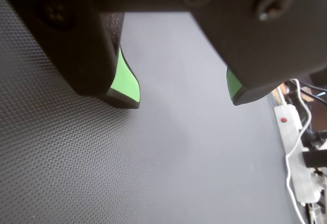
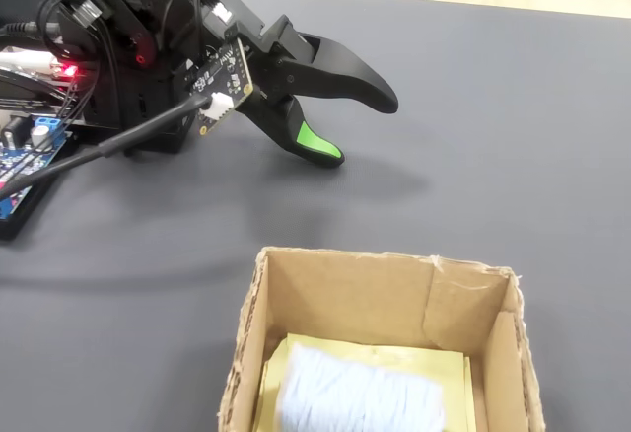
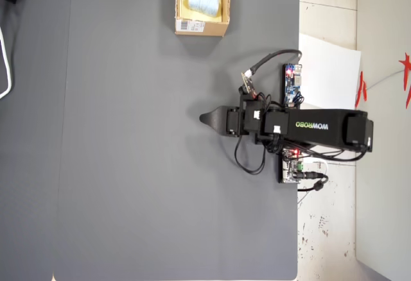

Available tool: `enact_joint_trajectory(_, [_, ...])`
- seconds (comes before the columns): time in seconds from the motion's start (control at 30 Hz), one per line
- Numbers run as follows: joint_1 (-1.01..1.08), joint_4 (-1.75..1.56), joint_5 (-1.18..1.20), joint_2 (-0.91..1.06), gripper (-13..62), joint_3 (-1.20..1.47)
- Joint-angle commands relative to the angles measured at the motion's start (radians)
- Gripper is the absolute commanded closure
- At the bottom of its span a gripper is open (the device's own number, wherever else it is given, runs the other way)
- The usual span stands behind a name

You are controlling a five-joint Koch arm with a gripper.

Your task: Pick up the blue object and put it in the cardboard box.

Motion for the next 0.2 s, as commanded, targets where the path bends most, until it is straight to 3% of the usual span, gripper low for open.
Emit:
enact_joint_trajectory(0.0, [-0.002,0.035,0.026,0.089,15.4,0.04])
enact_joint_trajectory(0.17, [0.0,0.034,0.025,0.089,15.4,0.04])
